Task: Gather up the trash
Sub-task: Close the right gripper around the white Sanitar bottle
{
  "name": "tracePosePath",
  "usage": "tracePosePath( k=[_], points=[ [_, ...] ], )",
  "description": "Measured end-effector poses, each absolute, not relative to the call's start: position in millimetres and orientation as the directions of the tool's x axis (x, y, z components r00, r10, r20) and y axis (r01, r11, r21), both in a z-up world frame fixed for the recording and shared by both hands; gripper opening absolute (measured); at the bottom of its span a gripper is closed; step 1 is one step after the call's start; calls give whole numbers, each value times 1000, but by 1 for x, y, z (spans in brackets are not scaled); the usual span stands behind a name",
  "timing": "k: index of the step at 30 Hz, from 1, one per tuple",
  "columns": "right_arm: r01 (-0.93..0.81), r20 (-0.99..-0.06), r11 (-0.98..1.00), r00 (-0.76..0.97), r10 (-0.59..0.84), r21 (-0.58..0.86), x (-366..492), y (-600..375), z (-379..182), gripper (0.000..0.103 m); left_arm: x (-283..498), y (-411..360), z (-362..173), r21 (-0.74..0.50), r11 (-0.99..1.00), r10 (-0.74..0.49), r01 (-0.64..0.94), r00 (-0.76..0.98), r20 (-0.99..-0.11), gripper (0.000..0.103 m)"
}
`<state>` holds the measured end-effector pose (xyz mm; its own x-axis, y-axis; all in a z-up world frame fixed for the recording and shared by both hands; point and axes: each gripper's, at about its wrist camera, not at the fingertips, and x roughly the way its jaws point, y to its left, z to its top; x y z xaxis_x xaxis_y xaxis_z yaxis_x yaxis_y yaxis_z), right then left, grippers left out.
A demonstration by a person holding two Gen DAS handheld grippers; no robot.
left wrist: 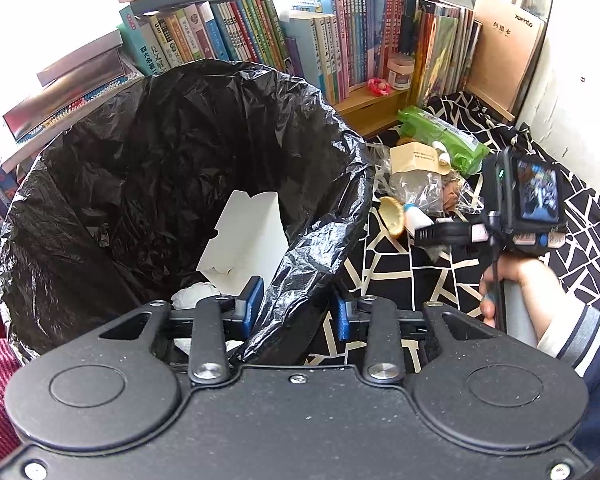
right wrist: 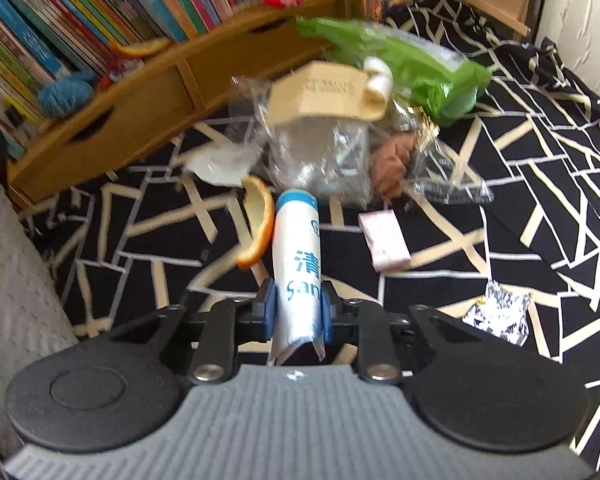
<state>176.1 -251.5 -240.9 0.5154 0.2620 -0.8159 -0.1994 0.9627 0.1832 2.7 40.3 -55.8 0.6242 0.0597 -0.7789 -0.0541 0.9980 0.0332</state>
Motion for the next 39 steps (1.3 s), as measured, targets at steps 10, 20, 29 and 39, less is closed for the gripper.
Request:
tracePosePath(
  k=[10, 20, 29, 39],
  points=[
    [-268, -715, 926, 589, 377, 267, 170, -248, -197, 24, 2, 38, -56, 37, 998, 56, -43, 626, -778, 30],
    [-221, -778, 942, 532, 334, 252, 175, -249, -223, 41, 3, 39, -56, 32, 999, 53, -44, 623, -781, 30],
    [-223, -818, 952, 494, 294, 208, 176, -244, -244, 56, 3, 40, -56, 33, 999, 52, -42, 624, -780, 30],
    [-218, -825, 959, 497, 267, 179, 186, -239, -262, 80, 3, 40, -56, 33, 999, 53, -43, 623, -780, 31]
  ],
)
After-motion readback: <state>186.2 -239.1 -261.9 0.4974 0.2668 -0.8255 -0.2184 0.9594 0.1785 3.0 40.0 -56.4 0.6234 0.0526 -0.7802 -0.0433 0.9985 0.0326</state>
